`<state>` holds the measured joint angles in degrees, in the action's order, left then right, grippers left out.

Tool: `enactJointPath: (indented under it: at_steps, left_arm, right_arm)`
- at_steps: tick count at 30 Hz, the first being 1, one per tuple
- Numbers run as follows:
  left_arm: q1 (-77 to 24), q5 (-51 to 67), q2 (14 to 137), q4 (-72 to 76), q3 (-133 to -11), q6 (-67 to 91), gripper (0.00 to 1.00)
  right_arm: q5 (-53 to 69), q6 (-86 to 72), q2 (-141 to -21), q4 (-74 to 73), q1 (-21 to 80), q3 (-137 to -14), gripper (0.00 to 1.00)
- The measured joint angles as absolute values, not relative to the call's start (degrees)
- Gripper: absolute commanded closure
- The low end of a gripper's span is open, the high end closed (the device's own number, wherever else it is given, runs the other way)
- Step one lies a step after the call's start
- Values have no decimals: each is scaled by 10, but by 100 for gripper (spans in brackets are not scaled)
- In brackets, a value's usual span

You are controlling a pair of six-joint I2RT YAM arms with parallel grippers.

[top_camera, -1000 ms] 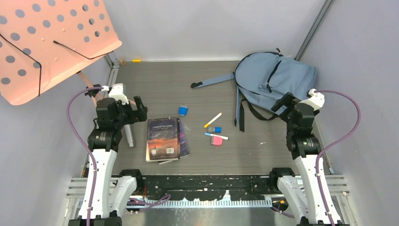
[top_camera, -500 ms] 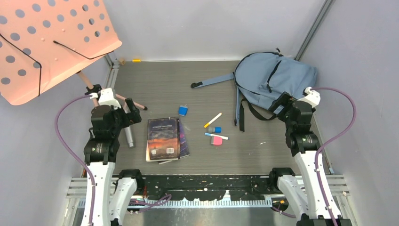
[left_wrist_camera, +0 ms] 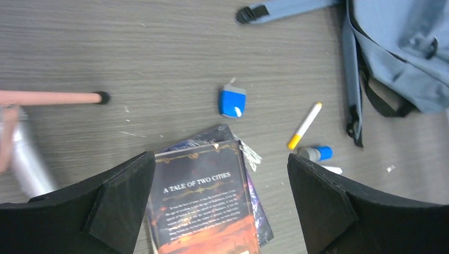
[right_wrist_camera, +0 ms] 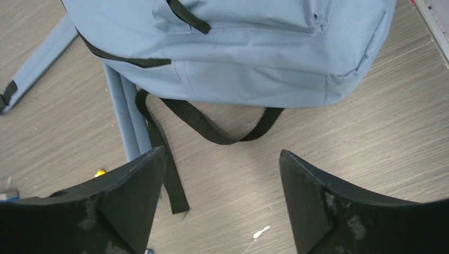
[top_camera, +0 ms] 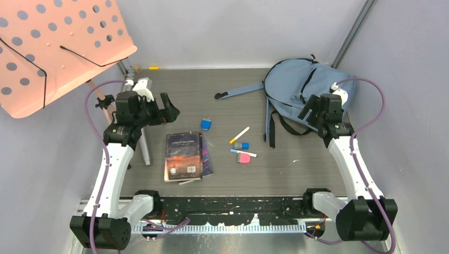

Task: Pack the student bag
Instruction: Pick up the student bag at the corner of the board.

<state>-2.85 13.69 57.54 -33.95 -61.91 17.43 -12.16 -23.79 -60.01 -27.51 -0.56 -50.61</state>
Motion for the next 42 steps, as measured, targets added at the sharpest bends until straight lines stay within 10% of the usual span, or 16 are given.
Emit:
enactJointPath:
  at_steps: [21,35,39,42]
  left_arm:
    - [-64,212,574,-308,-563,179,1]
    - [-64,204,620,-331,-574,191,1]
    - [-64,212,620,-330,-574,194,1]
    - [-64,216,620,-330,-574,194,1]
  right_arm:
    - [-185,-123,-1082,-296,181,-911,17]
    - [-453,33,-1323,-321,251,-1082,15]
    - [-488,57,-1334,-311,247,-1084,44]
    - [-496,70,-1338,-302,245,-1092,83]
